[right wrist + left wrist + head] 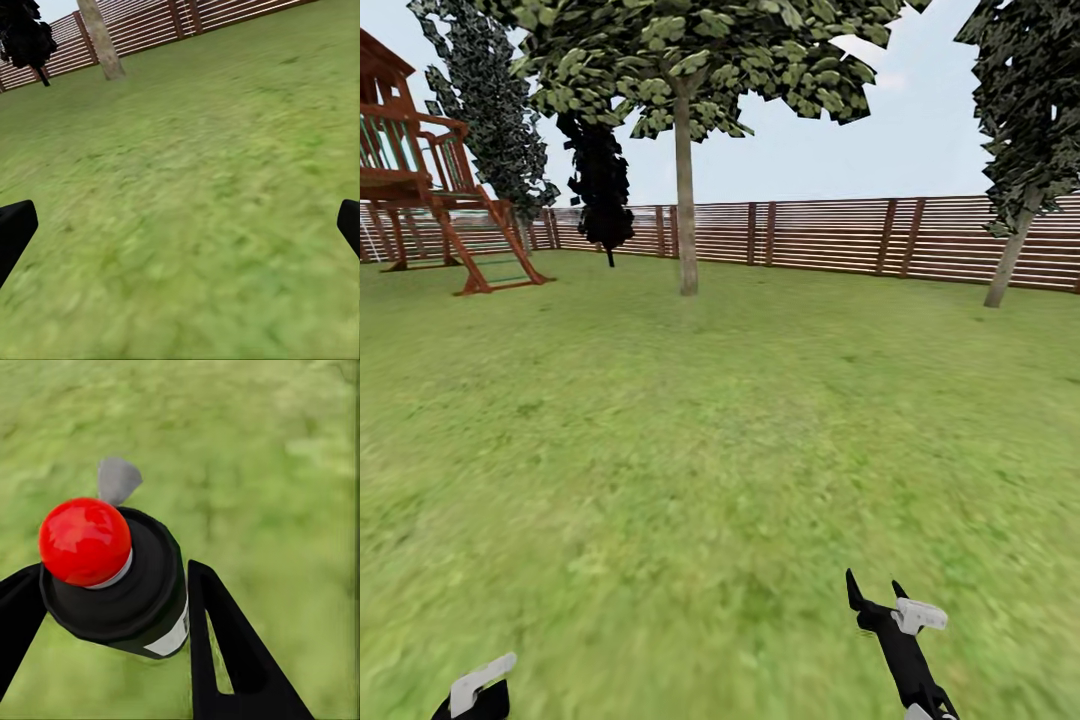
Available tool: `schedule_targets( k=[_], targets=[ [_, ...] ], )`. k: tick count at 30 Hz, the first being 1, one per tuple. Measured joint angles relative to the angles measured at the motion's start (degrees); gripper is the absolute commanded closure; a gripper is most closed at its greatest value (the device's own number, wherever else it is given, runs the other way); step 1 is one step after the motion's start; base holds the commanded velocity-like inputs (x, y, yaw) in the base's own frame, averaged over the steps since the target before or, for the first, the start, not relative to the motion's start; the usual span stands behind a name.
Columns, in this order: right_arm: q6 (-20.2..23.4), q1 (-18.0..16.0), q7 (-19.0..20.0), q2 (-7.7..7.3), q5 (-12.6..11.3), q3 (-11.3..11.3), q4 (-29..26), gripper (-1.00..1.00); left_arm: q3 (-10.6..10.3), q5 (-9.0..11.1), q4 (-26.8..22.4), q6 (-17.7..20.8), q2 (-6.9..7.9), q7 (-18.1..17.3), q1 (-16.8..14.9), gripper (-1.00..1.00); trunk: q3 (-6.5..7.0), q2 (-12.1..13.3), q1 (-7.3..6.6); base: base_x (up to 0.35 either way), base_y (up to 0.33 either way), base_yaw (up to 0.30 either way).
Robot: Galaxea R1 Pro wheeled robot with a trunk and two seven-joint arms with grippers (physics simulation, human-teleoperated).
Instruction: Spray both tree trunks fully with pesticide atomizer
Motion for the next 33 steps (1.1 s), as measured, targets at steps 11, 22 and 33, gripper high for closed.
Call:
schedule_targets(
  k=[11, 22, 33],
  targets=[
    [0.0, 0.0, 0.0, 0.0, 0.0, 0.0, 0.0, -1.0, 0.0, 0.0, -0.05, 0.0, 0.0, -0.03, 0.0, 1.0, 0.0, 0.0, 0.0, 0.331, 0.0, 0.0],
    [0.0, 0.0, 0.0, 0.0, 0.0, 0.0, 0.0, -1.0, 0.0, 0.0, -0.03, 0.0, 0.0, 0.0, 0.0, 1.0, 0.0, 0.0, 0.0, 0.331, 0.0, 0.0],
    [0.0, 0.0, 0.0, 0.0, 0.0, -0.01, 0.0, -1.0, 0.0, 0.0, -0.04, 0.0, 0.0, 0.0, 0.0, 1.0, 0.0, 0.0, 0.0, 0.331, 0.0, 0.0]
  ],
)
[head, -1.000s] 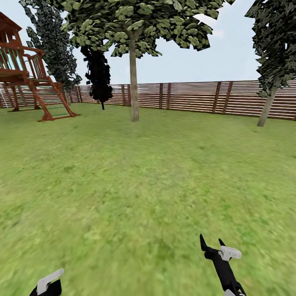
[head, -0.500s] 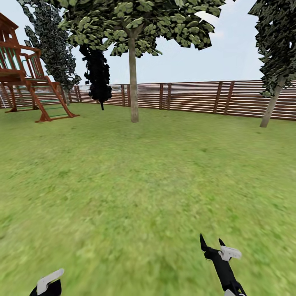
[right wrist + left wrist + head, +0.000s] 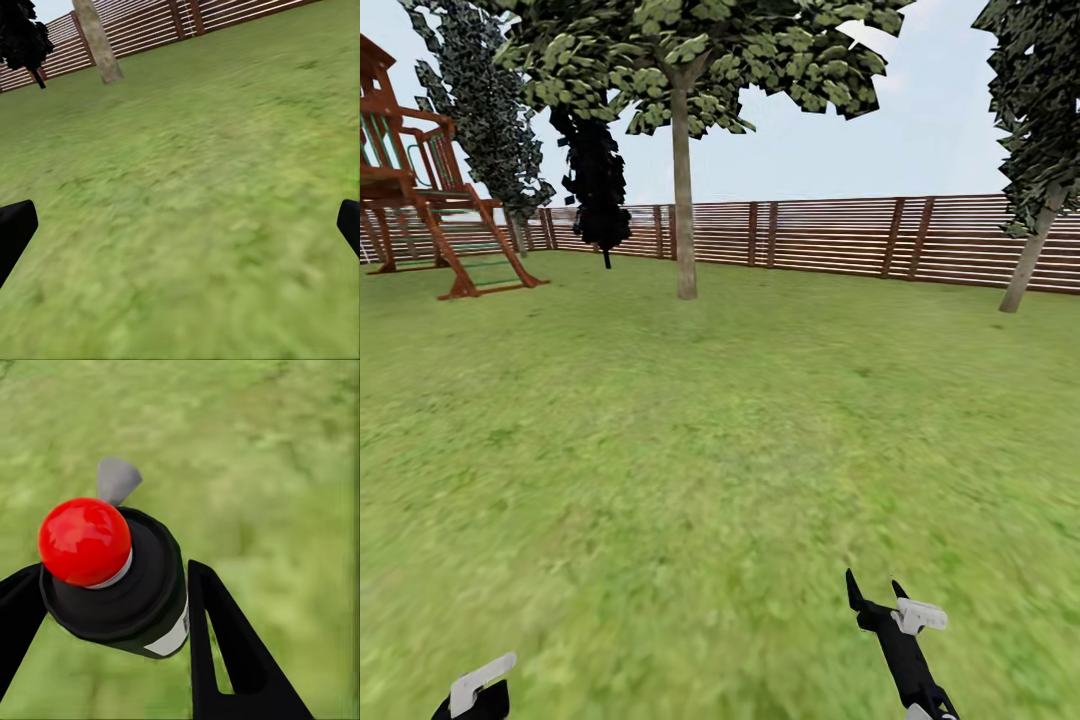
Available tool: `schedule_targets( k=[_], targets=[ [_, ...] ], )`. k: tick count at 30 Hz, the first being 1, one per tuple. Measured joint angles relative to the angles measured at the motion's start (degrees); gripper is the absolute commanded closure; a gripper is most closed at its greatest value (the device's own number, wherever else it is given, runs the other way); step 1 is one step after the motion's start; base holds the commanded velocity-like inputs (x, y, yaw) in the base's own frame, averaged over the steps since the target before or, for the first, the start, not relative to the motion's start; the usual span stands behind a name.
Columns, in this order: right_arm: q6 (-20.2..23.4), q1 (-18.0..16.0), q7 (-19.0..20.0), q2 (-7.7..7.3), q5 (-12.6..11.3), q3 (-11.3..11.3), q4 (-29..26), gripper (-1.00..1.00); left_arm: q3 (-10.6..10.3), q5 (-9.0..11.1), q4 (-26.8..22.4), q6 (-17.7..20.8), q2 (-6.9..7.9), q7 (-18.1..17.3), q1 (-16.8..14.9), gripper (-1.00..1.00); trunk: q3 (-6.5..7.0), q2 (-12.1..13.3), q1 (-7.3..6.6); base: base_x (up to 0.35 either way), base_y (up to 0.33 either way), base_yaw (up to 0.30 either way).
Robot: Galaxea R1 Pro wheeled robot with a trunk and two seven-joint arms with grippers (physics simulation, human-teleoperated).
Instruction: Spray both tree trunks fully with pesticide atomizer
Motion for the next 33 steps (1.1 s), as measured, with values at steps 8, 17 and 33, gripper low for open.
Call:
schedule_targets(
  k=[8, 17, 33],
  targets=[
    [0.0, 0.0, 0.0, 0.0, 0.0, 0.01, 0.0, -1.0, 0.0, 0.0, 0.01, 0.0, 0.0, -0.01, 0.0, 1.0, 0.0, 0.0, 0.0, 0.331, 0.0, 0.0],
    [0.0, 0.0, 0.0, 0.0, 0.0, 0.01, 0.0, -1.0, 0.0, 0.0, 0.02, 0.0, 0.0, -0.01, 0.0, 1.0, 0.0, 0.0, 0.0, 0.331, 0.0, 0.0],
    [0.0, 0.0, 0.0, 0.0, 0.0, 0.01, 0.0, -1.0, 0.0, 0.0, -0.01, 0.0, 0.0, -0.02, 0.0, 1.0, 0.0, 0.0, 0.0, 0.331, 0.0, 0.0]
  ],
)
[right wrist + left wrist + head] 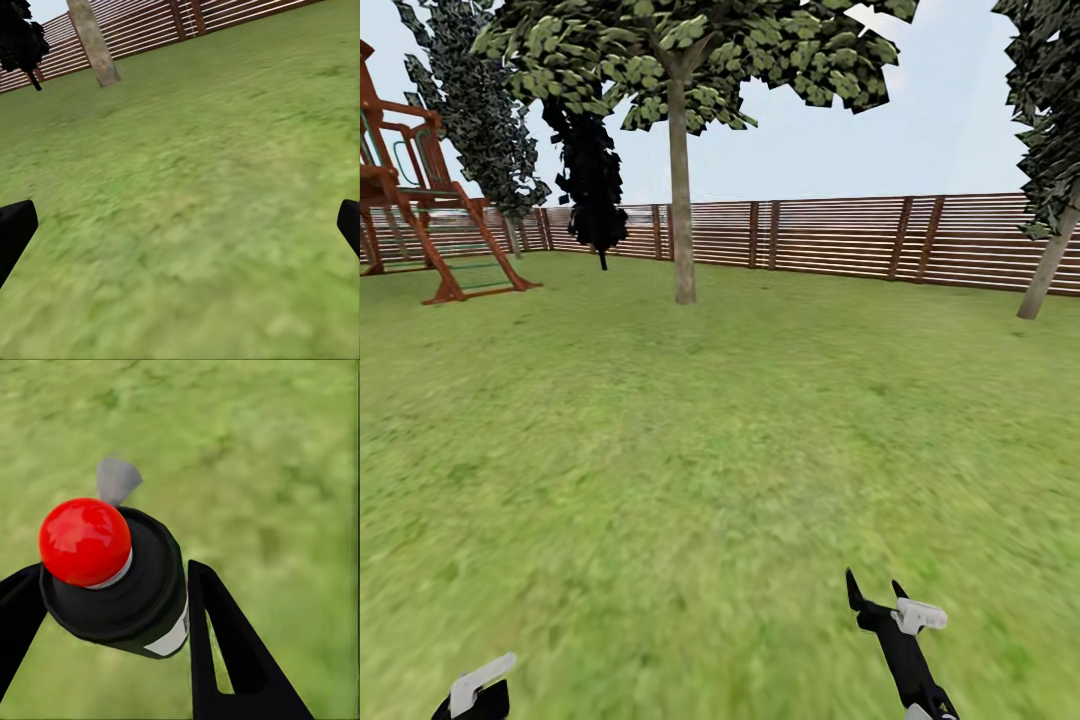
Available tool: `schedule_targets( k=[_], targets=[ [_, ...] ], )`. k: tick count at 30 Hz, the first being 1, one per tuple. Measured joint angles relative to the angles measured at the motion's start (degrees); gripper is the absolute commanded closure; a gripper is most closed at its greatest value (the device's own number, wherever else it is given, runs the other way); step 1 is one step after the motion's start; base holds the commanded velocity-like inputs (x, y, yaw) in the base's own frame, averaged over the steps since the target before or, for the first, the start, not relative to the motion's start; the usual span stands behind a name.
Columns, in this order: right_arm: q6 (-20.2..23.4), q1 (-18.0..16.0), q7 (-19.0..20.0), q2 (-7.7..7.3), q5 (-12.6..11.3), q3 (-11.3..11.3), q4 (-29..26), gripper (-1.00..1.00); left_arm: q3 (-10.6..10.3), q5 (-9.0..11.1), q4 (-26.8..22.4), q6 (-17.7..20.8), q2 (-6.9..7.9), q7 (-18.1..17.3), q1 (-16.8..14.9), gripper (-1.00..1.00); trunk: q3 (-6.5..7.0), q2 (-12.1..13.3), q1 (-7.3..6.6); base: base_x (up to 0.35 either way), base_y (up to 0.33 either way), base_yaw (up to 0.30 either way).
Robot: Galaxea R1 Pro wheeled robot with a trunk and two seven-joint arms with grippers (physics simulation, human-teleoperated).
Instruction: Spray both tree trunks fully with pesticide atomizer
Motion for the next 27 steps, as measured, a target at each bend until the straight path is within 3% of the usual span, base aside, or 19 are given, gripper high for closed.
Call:
schedule_targets(
  k=[27],
  targets=[
    [0.0, 0.0, 0.0, 0.0, 0.0, 0.0, 0.0, -1.0, 0.0, 0.0, -0.01, 0.0, 0.0, 0.02, 0.0, 1.0, 0.0, 0.0, 0.0, 0.331, 0.0, 0.0]
  ],
)
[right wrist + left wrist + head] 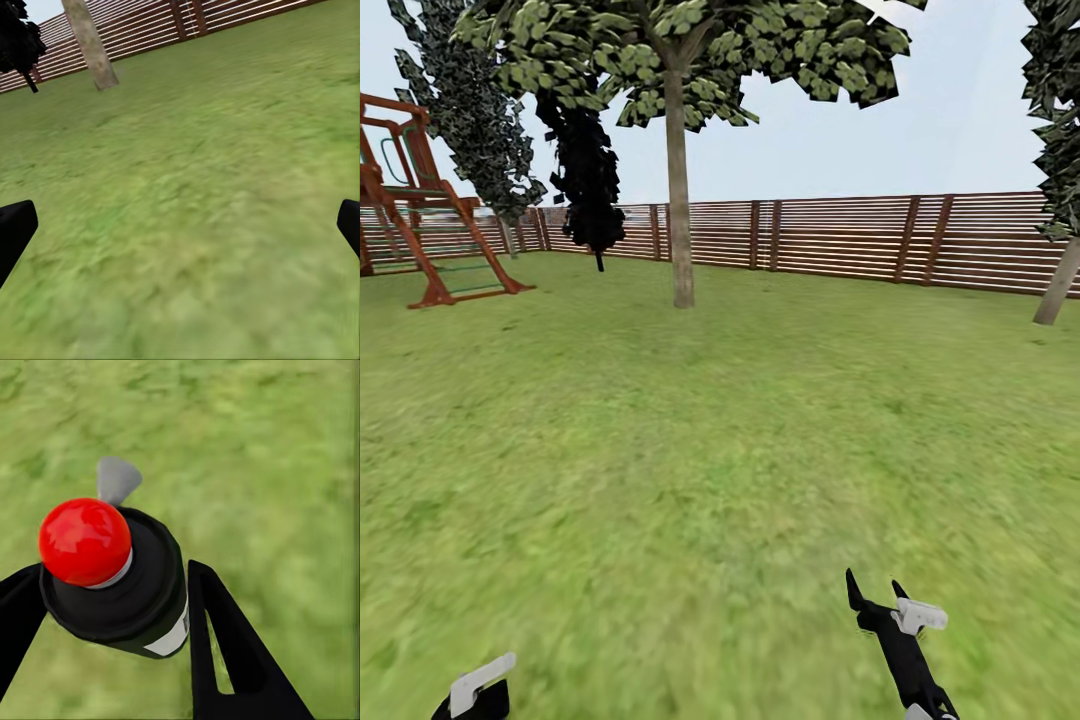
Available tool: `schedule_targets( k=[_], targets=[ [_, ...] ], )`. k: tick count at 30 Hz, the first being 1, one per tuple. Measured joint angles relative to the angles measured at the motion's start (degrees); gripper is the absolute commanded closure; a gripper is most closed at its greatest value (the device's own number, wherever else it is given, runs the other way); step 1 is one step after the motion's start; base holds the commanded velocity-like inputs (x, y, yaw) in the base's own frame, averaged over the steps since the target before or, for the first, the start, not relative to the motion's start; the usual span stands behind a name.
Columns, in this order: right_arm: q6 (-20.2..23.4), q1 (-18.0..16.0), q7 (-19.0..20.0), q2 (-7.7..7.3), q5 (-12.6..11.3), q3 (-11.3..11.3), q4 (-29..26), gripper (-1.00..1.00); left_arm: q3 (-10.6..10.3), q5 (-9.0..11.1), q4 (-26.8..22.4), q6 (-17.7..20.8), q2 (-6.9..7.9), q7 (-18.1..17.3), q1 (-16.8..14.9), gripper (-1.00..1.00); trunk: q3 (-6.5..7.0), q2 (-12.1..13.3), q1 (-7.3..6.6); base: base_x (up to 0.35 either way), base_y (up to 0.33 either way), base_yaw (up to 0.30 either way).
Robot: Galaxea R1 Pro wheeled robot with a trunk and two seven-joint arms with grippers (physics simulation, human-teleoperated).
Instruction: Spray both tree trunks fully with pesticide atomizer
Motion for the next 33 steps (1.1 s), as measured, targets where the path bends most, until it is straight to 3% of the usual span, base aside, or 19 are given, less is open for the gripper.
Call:
schedule_targets(
  k=[33],
  targets=[
    [0.0, 0.0, 0.0, 0.0, 0.0, 0.0, 0.0, -1.0, 0.0, 0.0, 0.0, -0.08, 0.0, 0.0, 0.0, 1.0, 0.0, 0.0, 0.0, 0.331, 0.0, 0.0]
  ],
)
